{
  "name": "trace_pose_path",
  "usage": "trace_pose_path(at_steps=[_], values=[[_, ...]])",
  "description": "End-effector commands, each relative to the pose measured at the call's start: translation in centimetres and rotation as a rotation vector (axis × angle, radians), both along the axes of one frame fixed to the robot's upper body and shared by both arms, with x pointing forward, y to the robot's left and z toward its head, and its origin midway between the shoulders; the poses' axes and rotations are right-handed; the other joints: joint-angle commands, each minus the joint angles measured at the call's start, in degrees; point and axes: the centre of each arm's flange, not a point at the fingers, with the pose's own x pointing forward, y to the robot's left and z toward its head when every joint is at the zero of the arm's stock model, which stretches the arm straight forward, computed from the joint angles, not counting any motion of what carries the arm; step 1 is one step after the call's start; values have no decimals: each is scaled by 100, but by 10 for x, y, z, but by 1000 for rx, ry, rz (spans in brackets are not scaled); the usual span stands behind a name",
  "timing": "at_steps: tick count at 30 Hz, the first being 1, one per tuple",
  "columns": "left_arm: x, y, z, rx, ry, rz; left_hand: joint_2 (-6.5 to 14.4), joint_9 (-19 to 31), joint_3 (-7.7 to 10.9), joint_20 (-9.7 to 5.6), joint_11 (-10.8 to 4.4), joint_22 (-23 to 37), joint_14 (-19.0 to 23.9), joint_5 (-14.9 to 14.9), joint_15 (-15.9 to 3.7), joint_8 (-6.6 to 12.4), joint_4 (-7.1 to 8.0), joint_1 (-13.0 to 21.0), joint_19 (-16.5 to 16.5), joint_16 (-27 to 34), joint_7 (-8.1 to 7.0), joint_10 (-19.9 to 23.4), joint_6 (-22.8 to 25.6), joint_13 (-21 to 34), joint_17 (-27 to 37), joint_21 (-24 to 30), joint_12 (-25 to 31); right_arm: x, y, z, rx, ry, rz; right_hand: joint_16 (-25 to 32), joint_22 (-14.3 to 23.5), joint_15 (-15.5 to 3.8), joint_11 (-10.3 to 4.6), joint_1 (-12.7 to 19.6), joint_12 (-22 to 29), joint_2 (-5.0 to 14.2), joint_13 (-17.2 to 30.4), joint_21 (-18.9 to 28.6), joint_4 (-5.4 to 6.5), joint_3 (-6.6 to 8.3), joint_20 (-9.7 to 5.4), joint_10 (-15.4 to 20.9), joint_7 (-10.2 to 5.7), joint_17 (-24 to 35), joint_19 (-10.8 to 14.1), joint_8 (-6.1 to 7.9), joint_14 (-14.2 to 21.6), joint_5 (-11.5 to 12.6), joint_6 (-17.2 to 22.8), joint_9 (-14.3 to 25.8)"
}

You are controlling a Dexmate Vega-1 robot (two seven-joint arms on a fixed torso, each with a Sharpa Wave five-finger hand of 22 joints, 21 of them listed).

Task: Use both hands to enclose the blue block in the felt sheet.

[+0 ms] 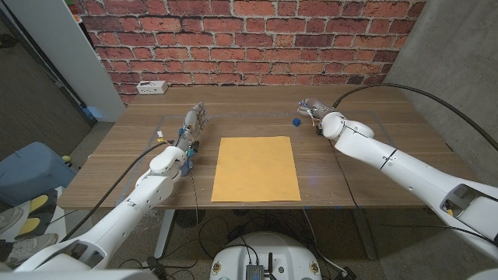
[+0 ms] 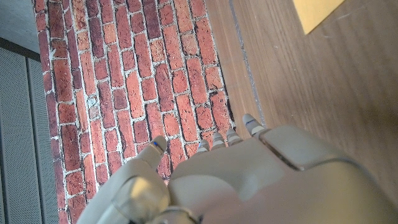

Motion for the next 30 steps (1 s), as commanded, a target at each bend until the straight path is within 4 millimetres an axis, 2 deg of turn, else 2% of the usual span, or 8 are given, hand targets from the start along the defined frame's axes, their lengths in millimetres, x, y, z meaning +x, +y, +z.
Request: trace_pose_path(at_steps=[1,6,12,15,20,30], values=[[-1,2,-1,-5,0,1,154,17,4,35,12,14,-787,29,34,40,-11,9,-252,31,-9,-780,-626,7,5,-11,12,3,20,3,-154,-18,-91,70,33,-118,-36,393,23,-106,21,55,-23,16,-41,230,-14,30,159,53,264,27,205,28],[-2,3,-2,-7,1,4,156,17,-1,34,9,14,-785,32,31,38,-12,9,-248,31,-13,-777,-623,7,6,-19,11,7,26,2,-209,-29,-121,142,43,-253,-83,774,22,-279,30,116,-39,-50,-106,388,-26,48,394,45,524,54,361,30],[-2,4,-2,-9,2,7,158,17,-6,35,10,15,-785,36,33,36,-12,9,-244,29,-10,-772,-621,8,6,-28,11,15,31,1,-240,-18,-127,174,55,-322,-124,1122,17,-357,39,158,-34,-85,-160,499,-97,73,544,36,636,82,474,31],[-2,5,-2,-10,2,10,160,18,-9,36,11,15,-785,38,36,35,-12,9,-243,29,-9,-772,-620,8,6,-32,10,18,33,0,-253,-13,-119,202,62,-364,-189,1317,6,-378,43,181,-28,-106,-182,538,-172,90,617,30,709,93,537,32],[-1,6,-2,-10,5,11,164,18,-13,41,18,15,-785,41,37,34,-12,9,-241,28,-5,-774,-617,8,6,-39,8,23,36,0,-258,11,-106,231,67,-394,-225,1426,2,-388,46,203,-13,-132,-207,571,-187,105,679,28,770,95,583,33],[0,7,-3,-15,14,17,172,18,-21,42,21,16,-796,48,44,33,-10,9,-242,23,-4,-777,-606,8,7,-58,4,33,43,-3,-271,46,-82,322,76,-438,-207,1520,1,-369,52,229,52,-215,-224,638,-168,154,745,7,928,80,622,35]])
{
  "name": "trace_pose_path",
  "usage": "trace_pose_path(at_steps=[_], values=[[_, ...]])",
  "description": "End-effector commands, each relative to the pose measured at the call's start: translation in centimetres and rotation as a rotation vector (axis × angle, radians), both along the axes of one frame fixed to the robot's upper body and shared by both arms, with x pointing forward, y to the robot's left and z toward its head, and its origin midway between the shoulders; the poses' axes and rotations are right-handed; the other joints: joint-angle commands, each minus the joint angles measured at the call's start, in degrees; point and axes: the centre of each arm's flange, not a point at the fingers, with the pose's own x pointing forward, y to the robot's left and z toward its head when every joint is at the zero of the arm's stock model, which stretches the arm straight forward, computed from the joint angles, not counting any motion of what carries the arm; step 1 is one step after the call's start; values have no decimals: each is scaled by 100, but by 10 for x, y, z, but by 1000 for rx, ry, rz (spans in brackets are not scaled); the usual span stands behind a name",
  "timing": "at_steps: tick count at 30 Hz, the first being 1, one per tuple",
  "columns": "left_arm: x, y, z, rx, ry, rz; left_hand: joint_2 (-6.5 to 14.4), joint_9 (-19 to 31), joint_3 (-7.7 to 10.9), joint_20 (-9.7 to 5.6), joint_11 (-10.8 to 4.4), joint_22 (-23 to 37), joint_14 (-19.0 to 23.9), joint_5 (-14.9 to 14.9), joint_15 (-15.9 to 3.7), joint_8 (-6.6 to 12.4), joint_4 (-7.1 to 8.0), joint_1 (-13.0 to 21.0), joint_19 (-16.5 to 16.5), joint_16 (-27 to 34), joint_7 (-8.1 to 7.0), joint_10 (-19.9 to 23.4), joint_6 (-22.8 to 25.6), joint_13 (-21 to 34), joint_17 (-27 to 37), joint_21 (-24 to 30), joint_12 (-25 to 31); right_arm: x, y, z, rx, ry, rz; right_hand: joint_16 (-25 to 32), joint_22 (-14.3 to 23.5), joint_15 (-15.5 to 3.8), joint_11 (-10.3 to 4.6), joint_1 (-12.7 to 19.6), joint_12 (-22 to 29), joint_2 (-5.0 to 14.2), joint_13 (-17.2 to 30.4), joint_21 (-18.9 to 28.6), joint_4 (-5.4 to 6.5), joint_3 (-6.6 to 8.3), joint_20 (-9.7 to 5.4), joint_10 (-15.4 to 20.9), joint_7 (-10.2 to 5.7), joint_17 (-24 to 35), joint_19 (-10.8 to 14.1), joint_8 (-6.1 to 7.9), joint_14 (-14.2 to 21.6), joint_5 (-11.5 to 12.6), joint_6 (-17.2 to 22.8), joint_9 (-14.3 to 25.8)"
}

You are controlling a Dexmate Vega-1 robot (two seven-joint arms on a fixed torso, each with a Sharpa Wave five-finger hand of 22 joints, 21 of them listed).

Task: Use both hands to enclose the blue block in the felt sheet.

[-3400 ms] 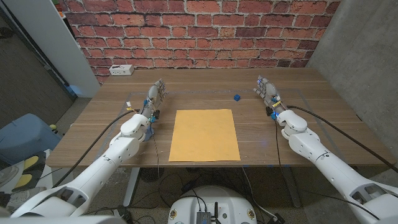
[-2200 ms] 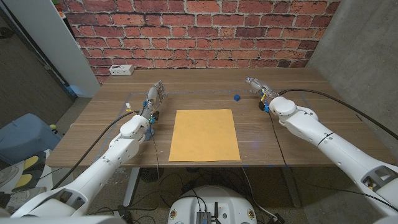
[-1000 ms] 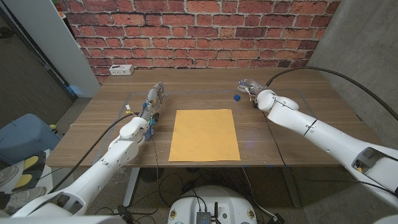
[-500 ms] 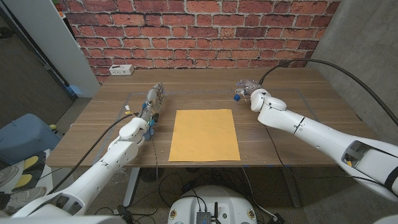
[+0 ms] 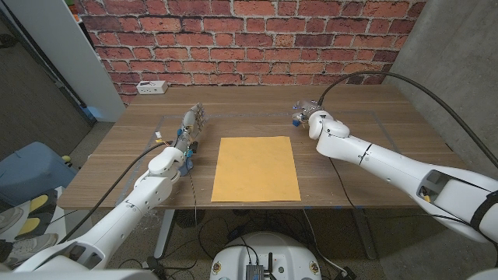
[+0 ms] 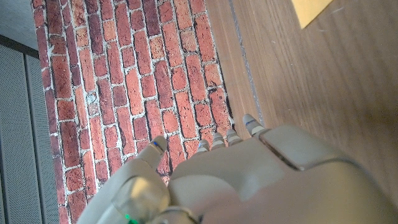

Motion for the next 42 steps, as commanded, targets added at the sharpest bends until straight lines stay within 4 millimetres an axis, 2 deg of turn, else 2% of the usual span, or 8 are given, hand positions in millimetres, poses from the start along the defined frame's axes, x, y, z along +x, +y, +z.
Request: trace_pose_path(at_steps=[1,12,21,30,33,36,38,42], values=[[1,3,-1,-5,12,9,173,18,-23,44,22,17,-798,49,44,33,-10,9,-240,22,-4,-780,-603,10,7,-17,2,11,9,-3,-24,37,15,78,23,-378,8,102,1,-11,24,44,30,-62,-2,107,-18,38,102,7,128,11,67,8],[3,2,0,-1,13,7,180,19,-34,42,30,17,-799,56,47,29,-8,8,-230,22,-3,-783,-599,10,8,-34,-2,15,10,-8,-46,49,-3,213,46,-488,-42,514,20,-77,41,155,-39,-204,-69,322,-4,109,340,72,328,23,460,11],[3,1,1,2,15,4,182,19,-42,44,32,18,-800,61,47,27,-6,7,-232,22,-9,-780,-598,10,8,-50,-2,19,5,-16,-40,52,-37,467,70,-642,-93,907,68,-137,60,289,13,-373,-193,606,13,241,580,144,685,33,912,18],[2,1,1,5,15,6,182,19,-53,44,25,19,-801,66,50,26,-3,4,-227,22,-16,-791,-595,11,9,-63,-7,27,-1,-26,-36,35,-71,1033,137,-867,-100,1354,223,-49,107,733,48,-578,-337,1224,111,501,1320,313,1601,36,1800,35],[1,1,1,3,16,7,179,19,-58,37,29,19,-801,67,45,26,-3,3,-223,22,-23,-789,-591,11,9,-67,-7,30,-3,-30,-34,19,-71,1341,180,-982,-92,1625,362,46,165,921,30,-628,-438,1580,192,731,1480,418,2062,27,2282,49],[1,1,1,5,16,9,175,19,-64,35,27,19,-804,68,41,26,-3,1,-222,21,-23,-789,-589,11,9,-72,-7,31,-6,-32,-21,7,-61,1722,257,-1069,-33,2179,538,95,276,1229,-7,-768,-620,1930,271,1187,1640,492,2393,-28,2763,84],[1,1,1,4,16,9,174,19,-66,38,26,19,-806,68,43,25,-3,1,-226,20,-23,-789,-590,11,9,-76,-7,31,-7,-33,-12,-11,-56,1903,328,-1116,74,2494,684,69,354,1467,-12,-869,-792,2222,340,1397,1736,563,2658,-64,3067,126],[1,0,1,9,19,6,170,19,-72,38,31,20,-810,70,42,23,-2,-2,-225,19,-25,-791,-592,11,10,-82,-8,27,-10,-33,2,-53,-42,1977,503,-1121,83,2955,937,171,509,1962,36,-894,-1109,2702,440,1553,1860,673,3200,-100,3513,193]])
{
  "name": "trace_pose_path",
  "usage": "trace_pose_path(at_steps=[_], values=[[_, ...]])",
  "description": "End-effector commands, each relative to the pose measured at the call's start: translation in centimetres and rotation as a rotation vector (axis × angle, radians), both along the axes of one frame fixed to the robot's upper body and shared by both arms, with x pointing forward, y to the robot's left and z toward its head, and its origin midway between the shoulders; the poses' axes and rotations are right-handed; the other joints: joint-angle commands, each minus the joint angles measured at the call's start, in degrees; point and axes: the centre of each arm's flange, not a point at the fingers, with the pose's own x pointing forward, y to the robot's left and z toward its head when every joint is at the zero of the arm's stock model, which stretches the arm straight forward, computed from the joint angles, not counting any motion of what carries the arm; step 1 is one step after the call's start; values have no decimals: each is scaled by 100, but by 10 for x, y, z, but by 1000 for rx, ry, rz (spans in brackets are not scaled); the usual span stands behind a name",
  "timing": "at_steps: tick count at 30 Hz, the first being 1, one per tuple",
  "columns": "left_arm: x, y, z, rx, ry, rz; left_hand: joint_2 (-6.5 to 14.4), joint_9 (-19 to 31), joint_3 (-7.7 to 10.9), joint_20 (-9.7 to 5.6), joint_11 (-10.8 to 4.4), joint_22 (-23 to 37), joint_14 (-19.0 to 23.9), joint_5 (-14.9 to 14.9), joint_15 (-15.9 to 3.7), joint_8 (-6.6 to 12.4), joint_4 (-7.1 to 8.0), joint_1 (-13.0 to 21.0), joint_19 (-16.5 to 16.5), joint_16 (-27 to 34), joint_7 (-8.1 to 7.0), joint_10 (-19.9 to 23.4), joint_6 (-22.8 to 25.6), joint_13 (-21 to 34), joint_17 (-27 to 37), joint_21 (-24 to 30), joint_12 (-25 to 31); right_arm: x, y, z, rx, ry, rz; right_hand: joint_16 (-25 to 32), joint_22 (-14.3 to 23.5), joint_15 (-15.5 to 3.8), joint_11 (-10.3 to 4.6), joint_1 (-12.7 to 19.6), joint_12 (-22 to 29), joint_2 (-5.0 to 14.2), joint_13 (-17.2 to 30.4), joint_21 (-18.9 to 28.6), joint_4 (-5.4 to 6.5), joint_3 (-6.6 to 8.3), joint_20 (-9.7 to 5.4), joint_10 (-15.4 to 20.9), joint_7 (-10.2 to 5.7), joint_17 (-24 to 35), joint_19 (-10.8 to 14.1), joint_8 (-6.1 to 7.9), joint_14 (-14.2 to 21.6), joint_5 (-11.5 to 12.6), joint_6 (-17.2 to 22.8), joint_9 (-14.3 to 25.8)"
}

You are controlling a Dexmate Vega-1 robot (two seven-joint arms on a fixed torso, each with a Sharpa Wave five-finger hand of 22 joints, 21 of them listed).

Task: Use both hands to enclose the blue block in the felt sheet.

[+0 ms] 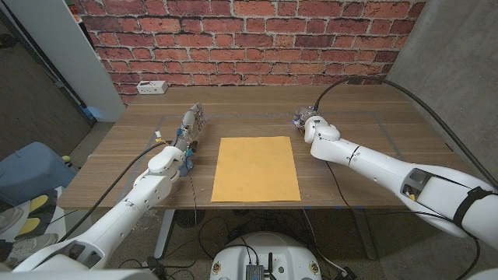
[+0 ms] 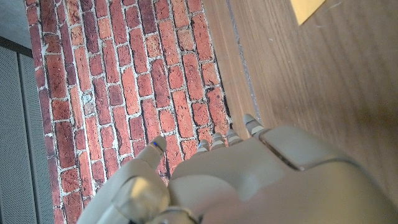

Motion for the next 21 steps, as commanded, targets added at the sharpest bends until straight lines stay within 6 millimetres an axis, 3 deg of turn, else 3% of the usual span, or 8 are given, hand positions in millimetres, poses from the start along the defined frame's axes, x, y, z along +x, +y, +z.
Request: trace_pose_path(at_steps=[1,21], values=[[0,-2,0,6,4,-2,169,19,-18,17,30,20,-811,38,41,23,6,-2,-247,19,-24,-801,-591,11,10,-22,-12,-1,-8,-9,31,-75,23,244,168,-1196,42,476,220,228,164,473,37,-19,-532,380,95,632,162,104,840,-37,384,81],[4,-7,5,32,6,-31,167,19,-41,19,30,22,-825,47,47,19,8,-6,-245,17,-35,-809,-596,12,10,-54,-14,-51,14,8,-46,-269,152,130,268,-1184,-46,679,265,272,276,735,53,-5,-615,426,36,691,-45,97,1006,-44,430,117]])
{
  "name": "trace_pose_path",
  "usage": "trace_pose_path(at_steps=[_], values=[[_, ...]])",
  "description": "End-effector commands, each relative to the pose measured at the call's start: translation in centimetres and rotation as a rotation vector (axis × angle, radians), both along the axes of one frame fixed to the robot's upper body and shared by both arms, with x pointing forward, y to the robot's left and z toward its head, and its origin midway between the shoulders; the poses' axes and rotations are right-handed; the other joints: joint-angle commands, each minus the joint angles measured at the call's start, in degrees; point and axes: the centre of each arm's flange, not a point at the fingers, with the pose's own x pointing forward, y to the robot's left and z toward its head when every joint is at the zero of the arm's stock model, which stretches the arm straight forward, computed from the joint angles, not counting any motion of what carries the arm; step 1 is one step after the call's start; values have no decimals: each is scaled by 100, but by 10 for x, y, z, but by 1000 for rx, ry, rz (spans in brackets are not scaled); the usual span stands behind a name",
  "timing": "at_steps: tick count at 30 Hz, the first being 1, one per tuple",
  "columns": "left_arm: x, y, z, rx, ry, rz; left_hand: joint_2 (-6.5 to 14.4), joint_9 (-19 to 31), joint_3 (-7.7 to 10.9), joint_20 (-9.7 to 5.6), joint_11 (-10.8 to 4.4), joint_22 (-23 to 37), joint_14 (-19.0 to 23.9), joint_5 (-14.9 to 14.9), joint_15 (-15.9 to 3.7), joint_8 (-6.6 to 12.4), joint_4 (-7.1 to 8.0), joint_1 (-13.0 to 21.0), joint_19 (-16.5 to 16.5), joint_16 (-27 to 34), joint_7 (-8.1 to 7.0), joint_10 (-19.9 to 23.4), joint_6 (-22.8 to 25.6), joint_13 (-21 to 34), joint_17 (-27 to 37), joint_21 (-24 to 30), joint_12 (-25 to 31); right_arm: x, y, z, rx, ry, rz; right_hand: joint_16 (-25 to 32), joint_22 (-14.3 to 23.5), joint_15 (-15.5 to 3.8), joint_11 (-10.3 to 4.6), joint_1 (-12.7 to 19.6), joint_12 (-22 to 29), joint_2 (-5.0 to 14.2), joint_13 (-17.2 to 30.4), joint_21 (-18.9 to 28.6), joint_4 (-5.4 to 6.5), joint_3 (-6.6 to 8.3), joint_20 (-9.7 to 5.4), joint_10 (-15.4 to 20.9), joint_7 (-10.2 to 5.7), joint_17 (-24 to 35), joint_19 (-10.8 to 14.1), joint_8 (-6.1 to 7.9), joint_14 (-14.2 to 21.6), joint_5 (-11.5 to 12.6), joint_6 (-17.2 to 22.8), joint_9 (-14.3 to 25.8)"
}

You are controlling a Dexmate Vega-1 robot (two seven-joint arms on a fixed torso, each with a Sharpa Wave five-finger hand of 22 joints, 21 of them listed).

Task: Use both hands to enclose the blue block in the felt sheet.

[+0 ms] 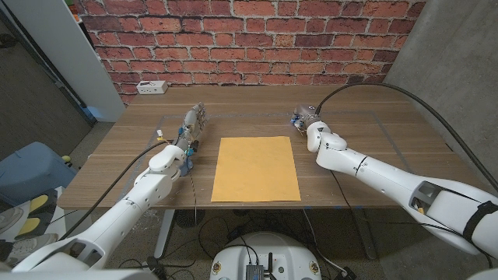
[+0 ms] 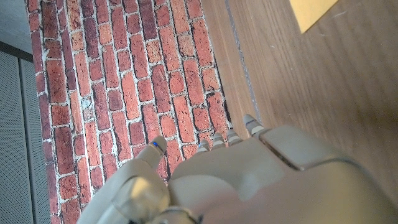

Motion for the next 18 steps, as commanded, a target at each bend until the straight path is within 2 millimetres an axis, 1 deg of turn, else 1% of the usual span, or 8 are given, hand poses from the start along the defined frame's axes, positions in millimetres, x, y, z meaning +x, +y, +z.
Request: trace_pose_path(at_steps=[1,5,7,10,13,14,18], values=[[1,-2,1,14,1,-13,168,20,-18,19,31,22,-824,13,48,19,-16,-6,-245,17,-36,-810,-596,12,10,-11,-15,-29,16,10,-55,-96,77,43,31,-1246,-41,471,29,376,50,75,24,12,-568,24,-39,694,-50,-15,947,0,-2,23],[-1,-1,1,16,0,-16,172,20,-19,22,29,22,-824,15,50,17,-16,-5,-242,17,-36,-811,-599,12,10,-15,-15,-37,23,11,-78,-96,103,24,43,-1246,-30,482,29,375,65,115,32,6,-572,19,-39,705,-74,-17,955,-1,0,27],[-1,-1,1,18,0,-19,174,20,-20,20,30,22,-822,16,51,21,-16,-4,-237,18,-31,-806,-589,12,9,-16,-13,-40,26,10,-89,-99,114,14,49,-1247,-55,488,27,373,74,136,36,1,-574,12,-44,712,-95,-19,960,-1,-1,30],[-3,-1,0,22,-2,-22,177,20,-22,24,30,22,-812,18,61,23,-16,-3,-234,22,-30,-793,-585,12,9,-20,-8,-44,30,9,-98,-100,131,-6,60,-1247,-32,496,30,370,88,175,42,-6,-572,18,-49,723,-119,-24,965,-2,-5,34],[-4,-1,1,26,-4,-26,178,20,-24,23,31,22,-811,19,62,23,-16,-2,-233,22,-32,-791,-583,12,9,-23,-7,-48,35,7,-114,-98,151,-20,69,-1248,-54,503,30,370,102,215,48,-13,-575,18,-52,735,-135,-25,976,-2,2,38],[-4,-1,1,28,-5,-27,179,20,-24,22,31,22,-812,20,63,24,-17,-2,-231,22,-33,-790,-580,12,9,-24,-7,-49,37,6,-121,-98,155,-25,74,-1249,-28,506,34,370,109,237,51,-17,-575,27,-56,742,-141,-28,986,-3,-3,40],[-6,-1,2,37,-7,-36,179,20,-29,22,26,23,-807,22,63,28,-18,-1,-224,23,-32,-787,-568,12,8,-31,-6,-55,42,3,-132,-98,169,-36,84,-1247,-48,513,38,370,125,285,57,-25,-577,36,-56,758,-157,-28,1009,-3,4,45]])
